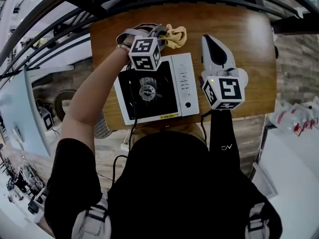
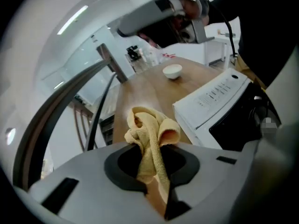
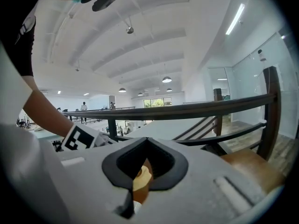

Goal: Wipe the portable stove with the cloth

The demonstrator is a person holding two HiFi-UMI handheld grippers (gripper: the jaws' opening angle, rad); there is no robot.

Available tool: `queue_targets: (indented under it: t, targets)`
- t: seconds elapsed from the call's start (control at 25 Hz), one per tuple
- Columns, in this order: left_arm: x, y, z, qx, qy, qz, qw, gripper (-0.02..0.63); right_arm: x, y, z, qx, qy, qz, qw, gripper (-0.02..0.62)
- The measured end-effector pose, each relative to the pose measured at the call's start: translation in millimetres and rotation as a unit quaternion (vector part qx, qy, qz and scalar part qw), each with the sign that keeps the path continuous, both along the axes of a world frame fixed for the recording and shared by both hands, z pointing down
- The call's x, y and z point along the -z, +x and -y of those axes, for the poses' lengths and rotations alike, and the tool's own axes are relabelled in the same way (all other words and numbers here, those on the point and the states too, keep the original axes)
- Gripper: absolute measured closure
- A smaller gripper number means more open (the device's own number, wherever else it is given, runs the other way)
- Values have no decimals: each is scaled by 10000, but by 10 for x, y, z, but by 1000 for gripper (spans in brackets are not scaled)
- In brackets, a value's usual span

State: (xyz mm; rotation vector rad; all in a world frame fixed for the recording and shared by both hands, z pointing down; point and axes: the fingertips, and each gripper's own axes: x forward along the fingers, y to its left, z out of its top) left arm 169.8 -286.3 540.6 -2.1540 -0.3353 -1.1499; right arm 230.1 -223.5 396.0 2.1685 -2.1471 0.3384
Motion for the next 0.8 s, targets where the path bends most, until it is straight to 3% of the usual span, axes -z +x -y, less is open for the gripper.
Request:
queue_targets:
  t: [0.12, 0.28, 0.48, 0.8]
  targets:
    - [-344, 197, -212, -897, 230, 552, 9942, 538, 9, 91, -79, -146, -74, -75, 9998, 594]
    - [-702, 233, -509, -2097, 590, 1121, 9695, 543, 42, 182, -141, -268, -105, -190, 9994, 594]
    - [-705, 101, -512, -2225, 443, 1180, 9667, 543, 35, 181, -196, -300, -159, -224, 9992, 594]
    - [-707, -623, -264, -2213, 491, 1809, 9570, 543, 139, -83, -34, 129, -108, -277, 9995, 594]
